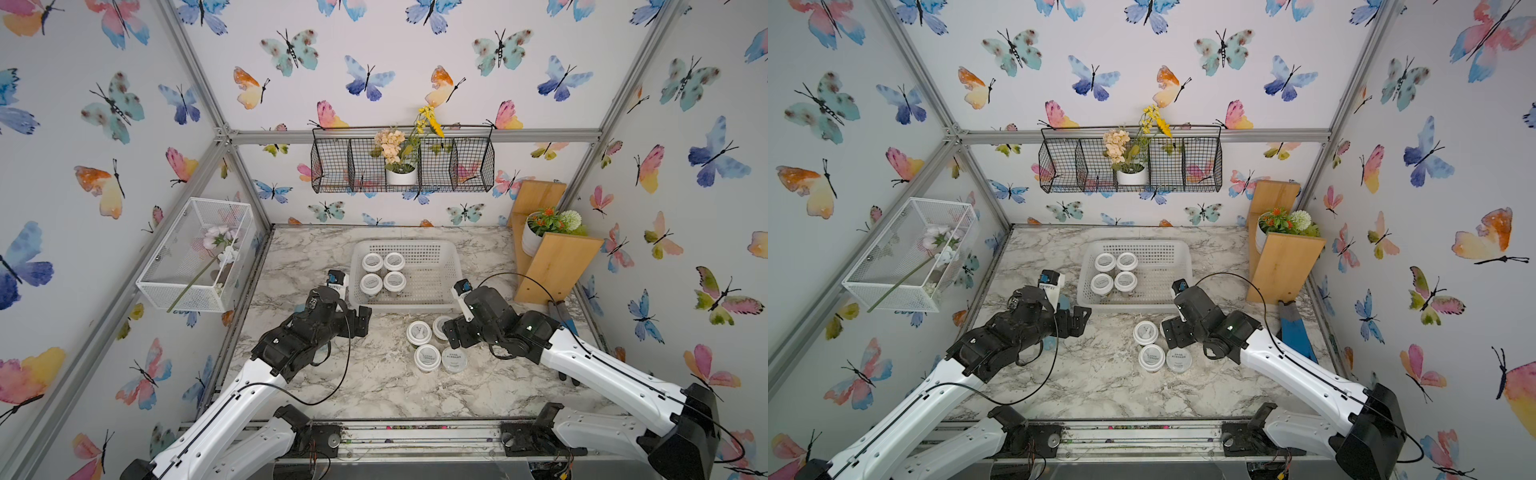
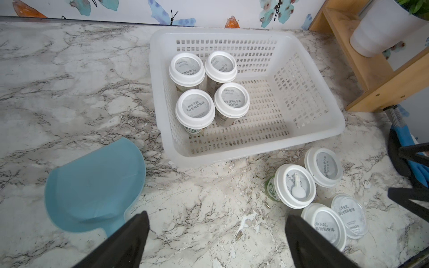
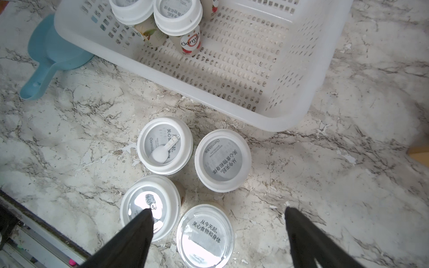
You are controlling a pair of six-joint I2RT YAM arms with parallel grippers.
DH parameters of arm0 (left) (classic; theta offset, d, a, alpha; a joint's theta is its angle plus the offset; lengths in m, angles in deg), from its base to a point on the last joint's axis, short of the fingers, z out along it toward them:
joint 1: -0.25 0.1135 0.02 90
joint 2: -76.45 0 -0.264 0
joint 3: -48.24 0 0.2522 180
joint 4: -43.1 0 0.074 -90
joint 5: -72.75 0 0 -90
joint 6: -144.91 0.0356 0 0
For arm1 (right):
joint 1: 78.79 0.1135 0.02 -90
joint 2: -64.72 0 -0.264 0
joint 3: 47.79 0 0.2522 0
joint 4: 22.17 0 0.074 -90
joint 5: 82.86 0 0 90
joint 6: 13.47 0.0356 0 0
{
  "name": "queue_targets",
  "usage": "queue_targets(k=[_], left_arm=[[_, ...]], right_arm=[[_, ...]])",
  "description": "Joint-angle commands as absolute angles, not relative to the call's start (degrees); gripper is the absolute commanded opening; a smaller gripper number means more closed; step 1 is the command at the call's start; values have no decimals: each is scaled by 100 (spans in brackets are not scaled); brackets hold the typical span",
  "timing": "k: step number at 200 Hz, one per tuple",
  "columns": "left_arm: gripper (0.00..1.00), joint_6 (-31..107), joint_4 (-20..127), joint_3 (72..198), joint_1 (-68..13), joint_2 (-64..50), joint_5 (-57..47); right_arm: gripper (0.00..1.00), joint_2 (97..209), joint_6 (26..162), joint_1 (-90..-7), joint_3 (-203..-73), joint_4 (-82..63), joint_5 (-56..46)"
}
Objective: Put the yogurt in the basket
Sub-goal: Pick up the yogurt from the center of the board.
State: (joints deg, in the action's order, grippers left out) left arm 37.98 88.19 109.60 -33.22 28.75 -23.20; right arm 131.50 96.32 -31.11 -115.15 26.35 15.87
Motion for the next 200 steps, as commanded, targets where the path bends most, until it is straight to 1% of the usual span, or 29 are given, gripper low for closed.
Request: queue_targets(k=[1, 21, 34, 50, 78, 101, 108, 129, 137, 150, 168, 200], left_arm=[[97, 3874, 8606, 10634, -3297, 3575, -2538], [96, 3864, 8292, 10354, -3298, 4083, -2354], [96, 3877, 8235, 10341, -3304, 4212, -2352], [96, 3874, 8260, 10331, -3304, 4155, -2356], [97, 3862, 8226, 10322, -3298, 3934, -2002], [97, 3874, 8246, 10340, -3302, 3993, -1980], [97, 3875, 8208, 10308, -3306, 4043, -1976], [97, 3891, 8147, 10282, -3299, 4110, -1864], [97, 3908, 8136, 10287, -3300, 4076, -1780], [97, 3940, 8120, 10305, -3306, 4030, -1688], [97, 3930, 8142, 10313, -3301, 4021, -1702], [97, 3889, 8151, 10262, -3301, 4223, -1825]], right_arm=[[89, 13283, 9560, -3080, -11524, 2683, 1515], [87, 13360, 9569, -3080, -11538, 2715, 1500], [86, 13379, 9560, -3080, -11564, 2729, 1467], [86, 13369, 9521, -3080, -11569, 2721, 1403], [85, 13342, 9449, -3080, -11587, 2721, 1244], [84, 13292, 9411, -3080, -11565, 2687, 1092], [85, 13278, 9402, -3079, -11570, 2698, 1031], [97, 13159, 9447, -3043, -11612, 2764, 877], [98, 13082, 9515, -2996, -11639, 2818, 925], [98, 12946, 9633, -2975, -11615, 2852, 928], [96, 12838, 9752, -2975, -11544, 2871, 887], [93, 13082, 9877, -2962, -11713, 3380, 862]])
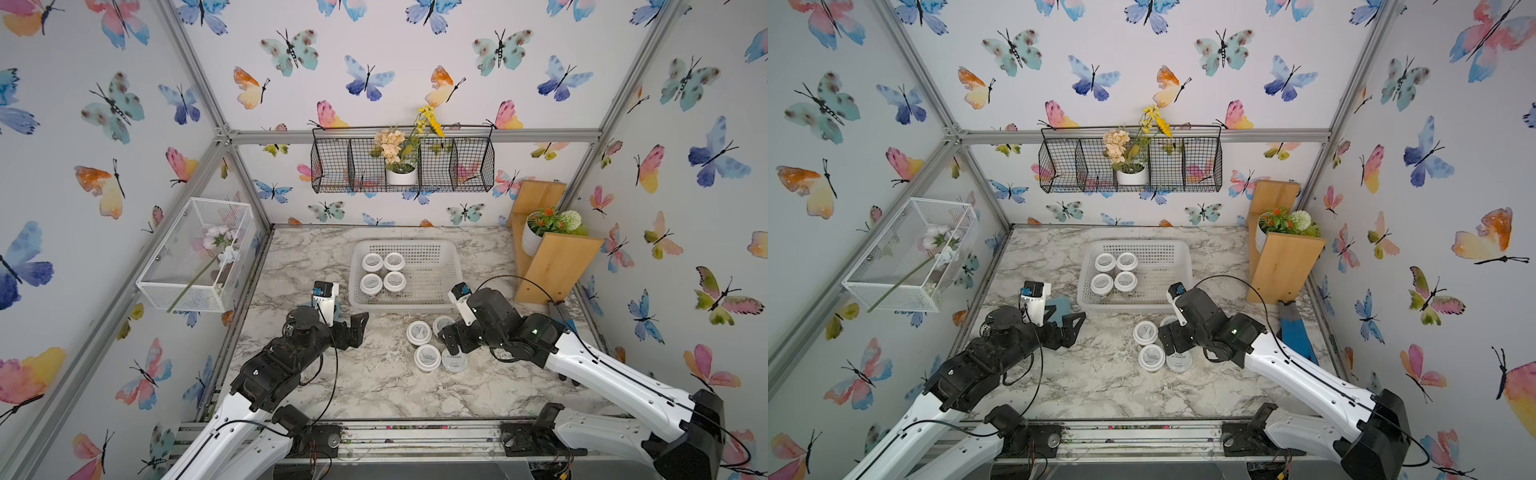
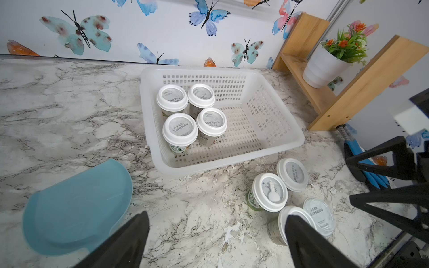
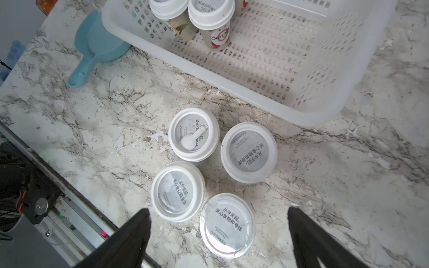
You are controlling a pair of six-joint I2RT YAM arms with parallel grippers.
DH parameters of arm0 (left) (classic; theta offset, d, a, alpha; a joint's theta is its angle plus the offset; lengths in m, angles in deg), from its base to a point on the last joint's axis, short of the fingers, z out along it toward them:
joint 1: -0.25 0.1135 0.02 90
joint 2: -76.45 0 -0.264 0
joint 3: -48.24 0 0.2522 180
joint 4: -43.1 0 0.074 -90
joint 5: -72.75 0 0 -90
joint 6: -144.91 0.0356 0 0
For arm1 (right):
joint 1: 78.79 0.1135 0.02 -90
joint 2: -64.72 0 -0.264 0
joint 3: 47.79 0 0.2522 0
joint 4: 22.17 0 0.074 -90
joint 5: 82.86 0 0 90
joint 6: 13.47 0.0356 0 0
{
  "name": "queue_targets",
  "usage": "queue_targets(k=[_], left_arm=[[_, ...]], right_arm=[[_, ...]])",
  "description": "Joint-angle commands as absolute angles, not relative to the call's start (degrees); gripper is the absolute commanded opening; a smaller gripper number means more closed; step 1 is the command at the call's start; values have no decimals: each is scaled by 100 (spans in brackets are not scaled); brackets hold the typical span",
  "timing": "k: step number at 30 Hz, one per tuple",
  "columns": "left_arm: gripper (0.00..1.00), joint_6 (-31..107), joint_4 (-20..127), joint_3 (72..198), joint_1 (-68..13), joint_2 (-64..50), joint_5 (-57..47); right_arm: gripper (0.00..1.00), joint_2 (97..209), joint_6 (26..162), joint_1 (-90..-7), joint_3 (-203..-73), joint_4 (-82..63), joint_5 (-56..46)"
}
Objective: Put the yogurt in the basket
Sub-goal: Pick up the yogurt from the center of the board.
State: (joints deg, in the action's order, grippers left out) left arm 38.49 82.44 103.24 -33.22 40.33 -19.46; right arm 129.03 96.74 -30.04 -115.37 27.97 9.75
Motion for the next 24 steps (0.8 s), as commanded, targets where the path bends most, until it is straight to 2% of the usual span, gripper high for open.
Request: queue_targets(k=[1, 15, 24], left_arm=[[97, 3890, 8149, 10262, -3299, 4229, -1827], [97, 3940, 8147, 10305, -3271, 3938, -1665], [98, 3951, 8225, 10309, -3276, 3969, -1637]], right_arm=[[93, 13090, 9881, -2960, -11711, 3401, 872], [88, 12929, 10739, -2694, -11854, 3907, 1149], [87, 13470, 11265, -1911, -12350, 4059, 1502]])
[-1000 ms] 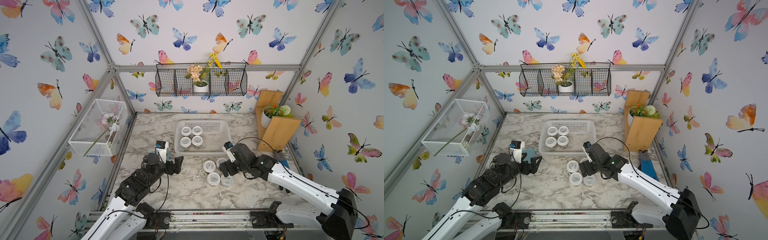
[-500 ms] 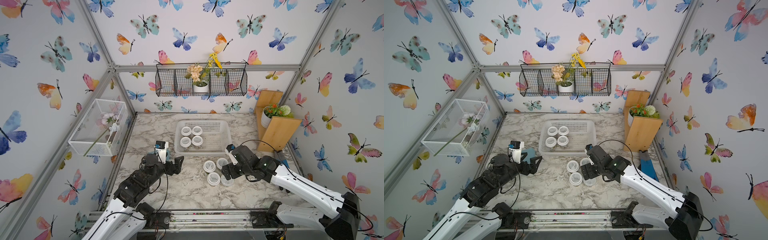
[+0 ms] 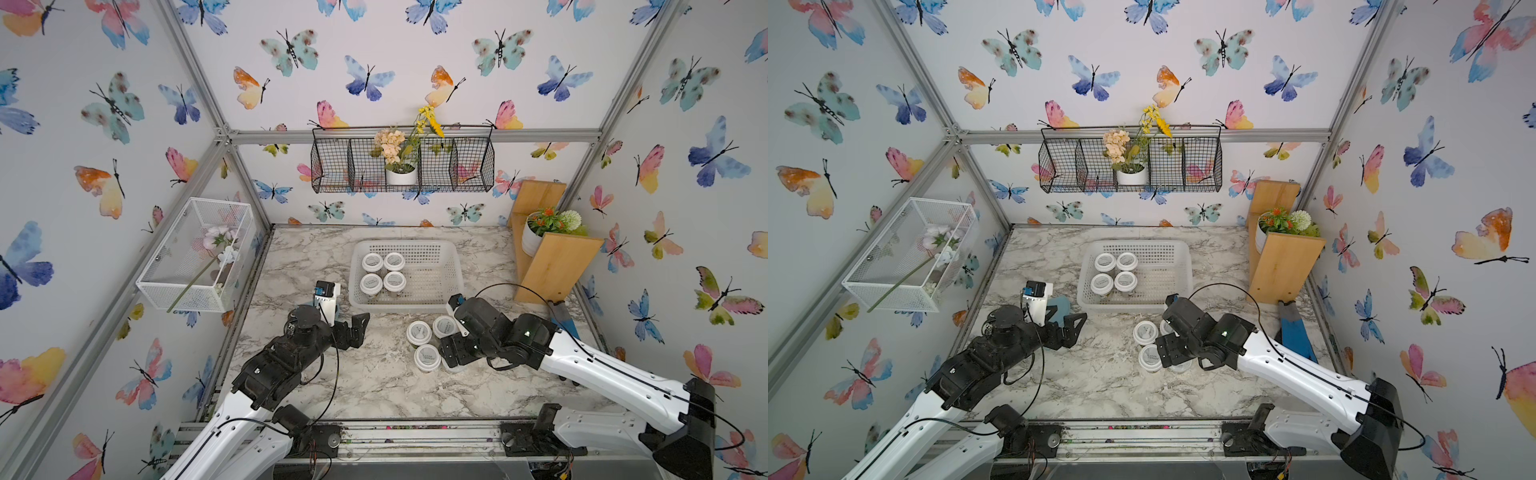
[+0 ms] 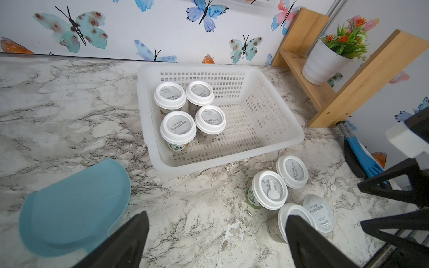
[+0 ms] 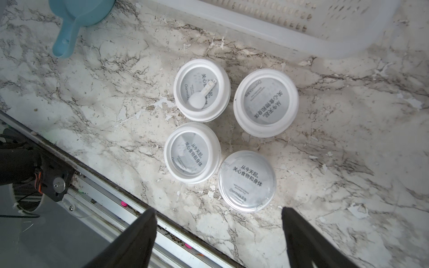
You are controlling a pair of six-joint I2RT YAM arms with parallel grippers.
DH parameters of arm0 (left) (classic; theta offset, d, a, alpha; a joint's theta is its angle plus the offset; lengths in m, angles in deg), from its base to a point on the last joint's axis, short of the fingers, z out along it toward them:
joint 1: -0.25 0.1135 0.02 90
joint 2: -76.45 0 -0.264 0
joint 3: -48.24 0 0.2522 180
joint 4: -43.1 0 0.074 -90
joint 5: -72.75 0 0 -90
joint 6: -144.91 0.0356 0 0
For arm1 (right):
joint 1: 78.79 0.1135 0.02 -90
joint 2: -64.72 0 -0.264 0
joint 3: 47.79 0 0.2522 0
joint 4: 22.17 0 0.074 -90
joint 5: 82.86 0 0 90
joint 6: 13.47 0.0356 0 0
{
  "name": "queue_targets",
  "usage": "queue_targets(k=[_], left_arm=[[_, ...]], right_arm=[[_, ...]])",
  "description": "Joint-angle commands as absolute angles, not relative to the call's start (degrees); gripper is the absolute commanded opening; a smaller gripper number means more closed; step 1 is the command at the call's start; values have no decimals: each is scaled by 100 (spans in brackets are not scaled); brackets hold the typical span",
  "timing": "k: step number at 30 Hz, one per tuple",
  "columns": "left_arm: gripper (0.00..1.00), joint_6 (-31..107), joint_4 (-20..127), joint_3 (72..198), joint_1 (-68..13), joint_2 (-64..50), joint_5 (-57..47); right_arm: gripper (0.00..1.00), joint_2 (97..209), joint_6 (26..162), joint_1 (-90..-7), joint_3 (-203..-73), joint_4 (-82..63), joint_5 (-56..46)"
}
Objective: Put the yogurt in the basket
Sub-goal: Pick up the yogurt from the center of the board.
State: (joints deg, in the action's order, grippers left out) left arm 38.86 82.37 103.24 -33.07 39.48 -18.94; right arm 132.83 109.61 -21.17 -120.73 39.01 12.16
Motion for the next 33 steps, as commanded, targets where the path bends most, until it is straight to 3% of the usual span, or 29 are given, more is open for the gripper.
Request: queue_targets(k=[1, 8, 19, 33], left_arm=[[98, 3944, 8224, 10305, -3272, 3991, -1636], [98, 3940, 8226, 10296, -3279, 4036, -1680], [98, 3941, 8245, 10296, -3279, 4034, -1681], [98, 3931, 8246, 10292, -3272, 3991, -1668]], right_arm=[[87, 13564, 11310, -1806, -12420, 4063, 1537], [89, 14323, 11432, -1414, -12891, 4408, 1839], [92, 14561, 11519, -1382, -13000, 4353, 1876], [89, 14549, 11555, -1348, -12958, 4384, 1964]])
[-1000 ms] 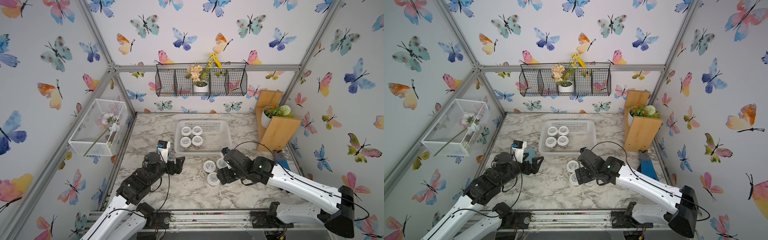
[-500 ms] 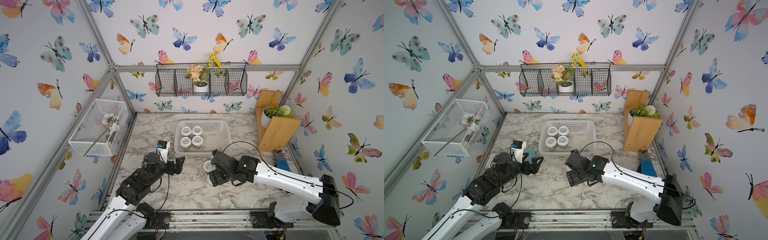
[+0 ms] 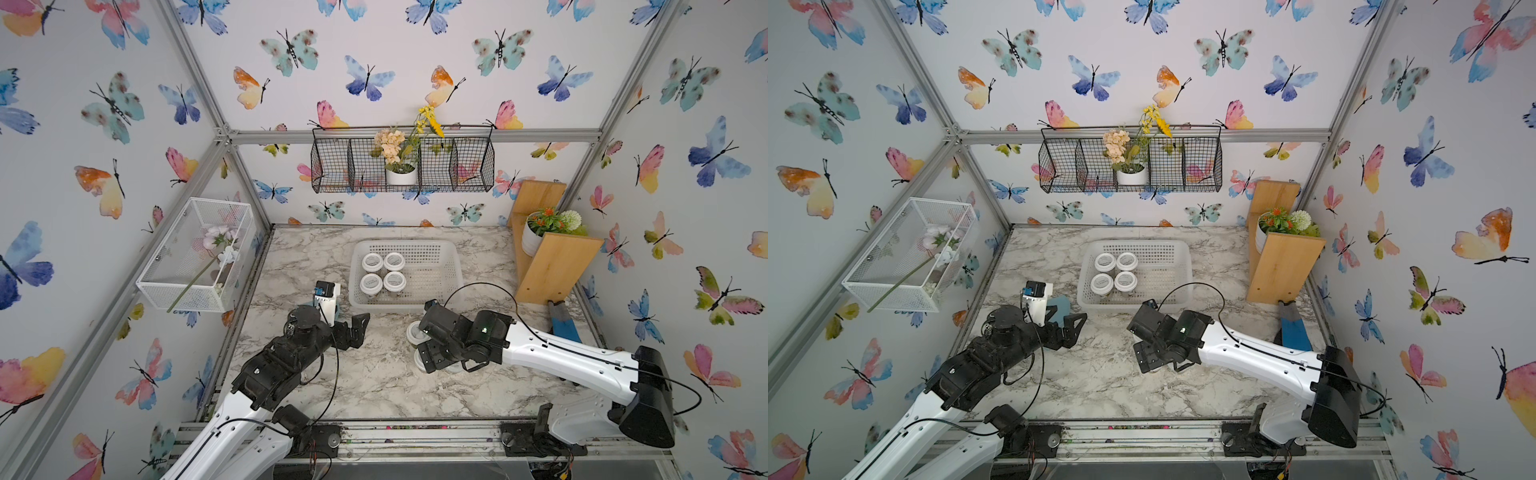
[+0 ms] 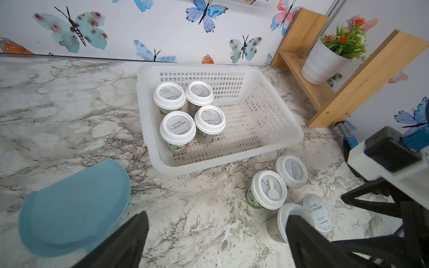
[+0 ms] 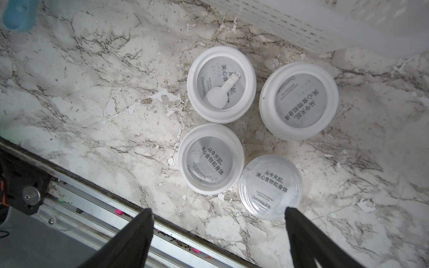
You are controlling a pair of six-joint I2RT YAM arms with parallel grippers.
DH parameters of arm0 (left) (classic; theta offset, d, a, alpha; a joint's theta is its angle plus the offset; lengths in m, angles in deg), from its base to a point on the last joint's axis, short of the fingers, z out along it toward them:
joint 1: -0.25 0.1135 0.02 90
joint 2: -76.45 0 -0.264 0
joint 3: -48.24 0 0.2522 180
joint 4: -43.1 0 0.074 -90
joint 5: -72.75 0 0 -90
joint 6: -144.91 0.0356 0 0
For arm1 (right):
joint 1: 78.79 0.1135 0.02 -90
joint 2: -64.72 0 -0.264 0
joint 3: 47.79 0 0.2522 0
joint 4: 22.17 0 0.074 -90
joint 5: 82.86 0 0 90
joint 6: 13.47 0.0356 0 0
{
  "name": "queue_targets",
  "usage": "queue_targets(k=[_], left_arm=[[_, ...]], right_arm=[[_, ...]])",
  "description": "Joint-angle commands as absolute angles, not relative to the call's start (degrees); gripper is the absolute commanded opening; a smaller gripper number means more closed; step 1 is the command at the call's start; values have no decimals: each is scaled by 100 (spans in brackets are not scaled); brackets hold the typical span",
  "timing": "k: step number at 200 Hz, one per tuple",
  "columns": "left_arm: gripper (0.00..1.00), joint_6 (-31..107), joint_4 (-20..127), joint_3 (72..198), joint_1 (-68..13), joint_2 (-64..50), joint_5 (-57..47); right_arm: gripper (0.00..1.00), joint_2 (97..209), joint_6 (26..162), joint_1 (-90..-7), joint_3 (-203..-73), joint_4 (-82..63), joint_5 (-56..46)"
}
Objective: Put the yogurt in the basket
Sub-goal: Pick up the yogurt from the center of the board.
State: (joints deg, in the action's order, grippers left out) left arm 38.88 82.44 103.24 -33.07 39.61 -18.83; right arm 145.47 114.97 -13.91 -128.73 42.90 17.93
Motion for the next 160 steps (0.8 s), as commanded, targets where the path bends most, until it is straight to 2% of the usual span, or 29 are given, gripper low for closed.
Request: queue_targets(k=[1, 86, 115, 142, 160], left_arm=[[98, 3927, 8235, 10287, -3271, 4005, -1679], [98, 3932, 8261, 10296, -3271, 3919, -1716], [98, 3942, 8270, 10305, -3276, 3915, -1722], [98, 3943, 8275, 10305, -3273, 3915, -1725], [98, 3940, 8271, 10305, -3278, 3893, -1725]], right_arm=[[88, 14596, 11555, -1342, -12971, 4383, 1945], [83, 15072, 11442, -1321, -12818, 4075, 1743], [73, 15280, 11306, -1317, -12773, 3882, 1725], [74, 15483, 11239, -1317, -12773, 3793, 1692], [79, 15606, 11208, -1321, -12756, 3722, 1616]])
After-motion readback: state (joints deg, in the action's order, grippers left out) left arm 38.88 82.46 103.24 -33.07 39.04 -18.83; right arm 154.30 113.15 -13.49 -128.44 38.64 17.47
